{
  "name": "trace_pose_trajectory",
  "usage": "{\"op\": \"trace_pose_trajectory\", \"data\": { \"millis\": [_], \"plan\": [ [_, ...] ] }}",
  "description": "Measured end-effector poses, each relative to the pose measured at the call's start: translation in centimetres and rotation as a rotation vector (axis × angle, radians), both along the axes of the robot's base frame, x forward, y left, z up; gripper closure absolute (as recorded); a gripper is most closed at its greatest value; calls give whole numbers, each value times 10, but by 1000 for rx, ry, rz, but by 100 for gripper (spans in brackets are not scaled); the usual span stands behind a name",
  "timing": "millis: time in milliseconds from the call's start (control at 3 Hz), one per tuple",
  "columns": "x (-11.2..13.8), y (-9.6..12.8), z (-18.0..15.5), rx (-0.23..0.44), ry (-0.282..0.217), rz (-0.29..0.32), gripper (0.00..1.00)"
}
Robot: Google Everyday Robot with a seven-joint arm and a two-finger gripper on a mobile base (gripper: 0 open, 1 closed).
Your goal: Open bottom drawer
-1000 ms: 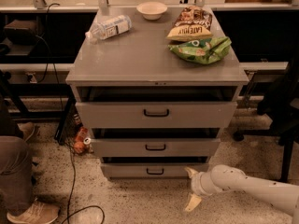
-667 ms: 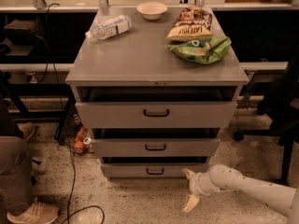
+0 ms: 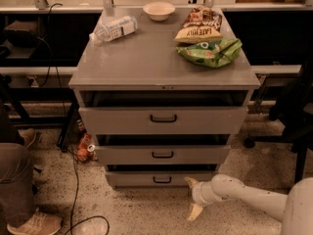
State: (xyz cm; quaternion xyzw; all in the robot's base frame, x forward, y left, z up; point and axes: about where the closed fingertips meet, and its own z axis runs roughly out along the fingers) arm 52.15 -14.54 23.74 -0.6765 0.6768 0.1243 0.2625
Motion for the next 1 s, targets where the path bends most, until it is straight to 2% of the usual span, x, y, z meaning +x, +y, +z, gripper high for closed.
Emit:
{"op": "trace_pose_trajectory", "data": {
  "millis": [333, 667, 1000],
  "plan": [
    [15, 5, -9, -44, -80, 61, 0],
    [41, 4, -16, -93, -184, 120, 0],
    [75, 3, -28, -131, -272, 141, 0]
  ]
}}
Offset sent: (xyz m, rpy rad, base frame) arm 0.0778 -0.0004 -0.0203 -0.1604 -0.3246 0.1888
